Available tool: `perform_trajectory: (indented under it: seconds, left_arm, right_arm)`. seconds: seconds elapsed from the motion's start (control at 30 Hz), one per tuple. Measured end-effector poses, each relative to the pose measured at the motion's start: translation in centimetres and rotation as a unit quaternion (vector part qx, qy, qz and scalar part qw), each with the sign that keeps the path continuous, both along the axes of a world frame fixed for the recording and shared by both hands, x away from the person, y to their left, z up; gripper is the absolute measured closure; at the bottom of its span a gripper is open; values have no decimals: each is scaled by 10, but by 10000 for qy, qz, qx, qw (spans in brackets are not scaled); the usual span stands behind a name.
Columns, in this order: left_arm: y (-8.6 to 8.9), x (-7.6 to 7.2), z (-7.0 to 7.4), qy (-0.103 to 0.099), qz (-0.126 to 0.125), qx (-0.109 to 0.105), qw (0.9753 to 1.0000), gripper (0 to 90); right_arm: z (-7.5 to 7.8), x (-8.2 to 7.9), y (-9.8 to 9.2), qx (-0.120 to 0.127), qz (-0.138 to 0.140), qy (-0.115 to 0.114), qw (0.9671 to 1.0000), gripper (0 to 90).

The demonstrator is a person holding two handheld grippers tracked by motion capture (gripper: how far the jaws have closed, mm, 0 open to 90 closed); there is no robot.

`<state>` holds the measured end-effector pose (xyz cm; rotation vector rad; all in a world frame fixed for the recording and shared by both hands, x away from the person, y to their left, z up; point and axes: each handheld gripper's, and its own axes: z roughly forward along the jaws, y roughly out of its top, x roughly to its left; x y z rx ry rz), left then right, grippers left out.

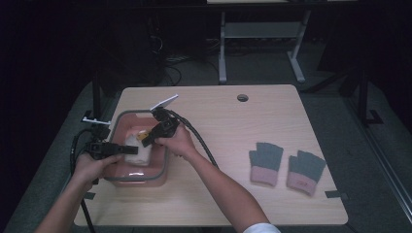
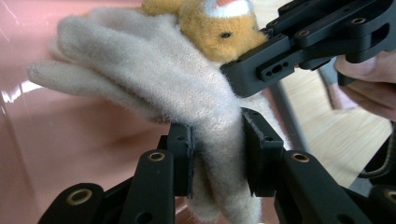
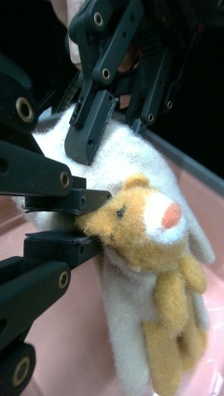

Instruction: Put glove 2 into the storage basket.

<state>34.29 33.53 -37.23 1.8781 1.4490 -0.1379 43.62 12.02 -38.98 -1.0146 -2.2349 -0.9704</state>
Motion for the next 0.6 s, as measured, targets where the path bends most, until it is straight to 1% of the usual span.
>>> perform_trajectory:
  seconds: [0.07,0.17,0.23,0.27,0.37,0.43,0.5,0.6]
  left_arm:
    - [-1,0,-4,40,18,26,10000,672]
    - [-2,-1,-9,93,32,89,9999,673]
    - [-3,-1,-12,139,44,115,9998,672]
    - [-3,-1,-13,152,51,114,9998,672]
    - [-4,-2,-16,179,91,136,9997,673]
    - [-4,-1,-18,216,105,205,9995,672]
    - [-4,-1,-19,270,63,438,9987,673]
    - [-4,-1,-22,327,101,535,9980,672]
  right_arm:
    - [-3,0,1,-101,44,-76,9999,797]
    - [-5,-2,3,-195,54,-84,9998,784]
    - [-5,-3,4,-291,69,-194,9994,773]
    - [-4,-4,5,-385,62,-228,9990,769]
    - [-5,-5,5,-483,112,-349,9982,747]
    - [-4,-5,5,-557,140,-407,9975,729]
    - [-4,-6,5,-661,172,-473,9965,716]
    - [-2,-9,6,-772,176,-539,9954,704]
